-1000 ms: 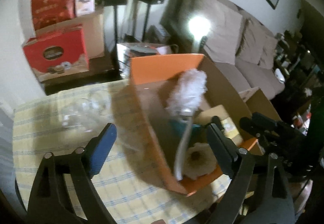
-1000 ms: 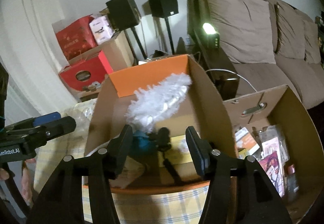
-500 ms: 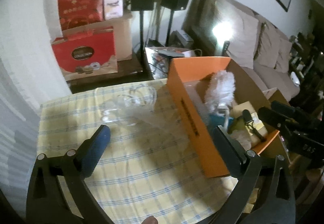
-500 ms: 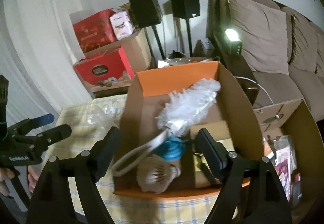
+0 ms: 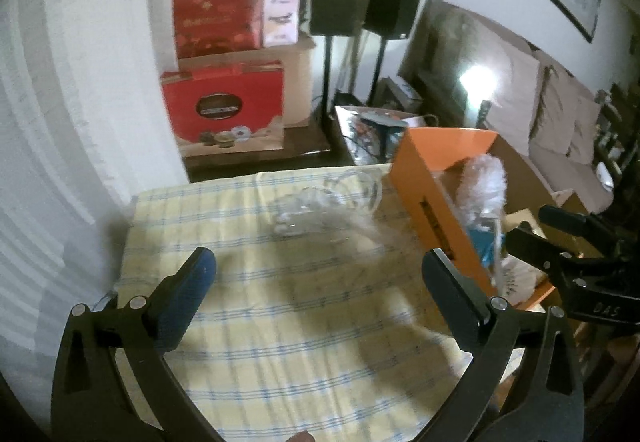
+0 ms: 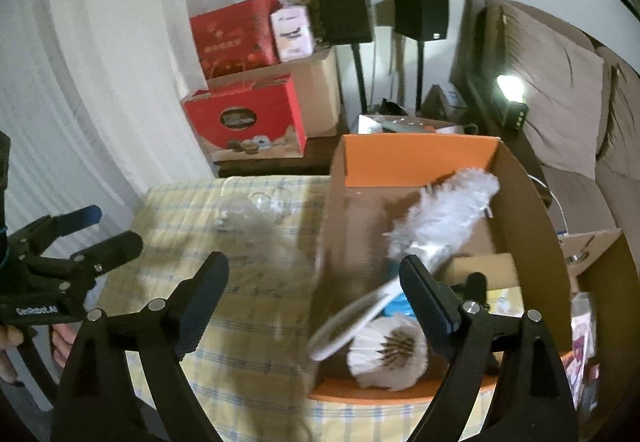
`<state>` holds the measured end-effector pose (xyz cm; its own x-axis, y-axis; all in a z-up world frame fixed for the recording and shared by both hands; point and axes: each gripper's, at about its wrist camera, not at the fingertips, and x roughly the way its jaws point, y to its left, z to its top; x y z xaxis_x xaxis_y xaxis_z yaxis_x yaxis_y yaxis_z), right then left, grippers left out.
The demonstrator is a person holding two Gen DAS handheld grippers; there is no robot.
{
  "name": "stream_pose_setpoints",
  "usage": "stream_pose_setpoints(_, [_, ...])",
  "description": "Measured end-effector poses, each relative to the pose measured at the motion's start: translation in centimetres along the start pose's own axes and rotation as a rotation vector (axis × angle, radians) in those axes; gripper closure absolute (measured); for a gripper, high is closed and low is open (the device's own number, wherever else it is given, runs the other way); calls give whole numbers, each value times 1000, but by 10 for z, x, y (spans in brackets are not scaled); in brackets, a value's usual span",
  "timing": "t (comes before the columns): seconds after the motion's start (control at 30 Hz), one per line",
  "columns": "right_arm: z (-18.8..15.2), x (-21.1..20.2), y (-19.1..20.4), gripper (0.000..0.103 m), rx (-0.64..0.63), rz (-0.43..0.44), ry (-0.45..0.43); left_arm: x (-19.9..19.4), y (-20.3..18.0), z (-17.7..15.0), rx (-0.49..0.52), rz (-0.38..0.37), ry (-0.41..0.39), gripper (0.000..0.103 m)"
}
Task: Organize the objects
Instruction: 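Move both tools back over the table toward the clear tube and earphones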
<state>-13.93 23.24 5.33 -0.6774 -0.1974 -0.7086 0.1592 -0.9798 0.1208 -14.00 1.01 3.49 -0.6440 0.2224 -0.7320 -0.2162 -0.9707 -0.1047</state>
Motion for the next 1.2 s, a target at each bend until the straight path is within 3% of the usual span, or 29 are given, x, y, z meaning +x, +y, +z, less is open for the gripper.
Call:
stream_pose_setpoints(0.4, [-3,36,39,14,-60,31,50,16,50,-15,-97,4,33,0])
stream_pose_setpoints(0.67, [-6,73,58,15,-122,0,89,32,69,-24,-131,11,45,0])
stream_pose_setpoints(1.2, [-16,139,78,33,-214,-55,184,74,84,-38,-171,18,106,1])
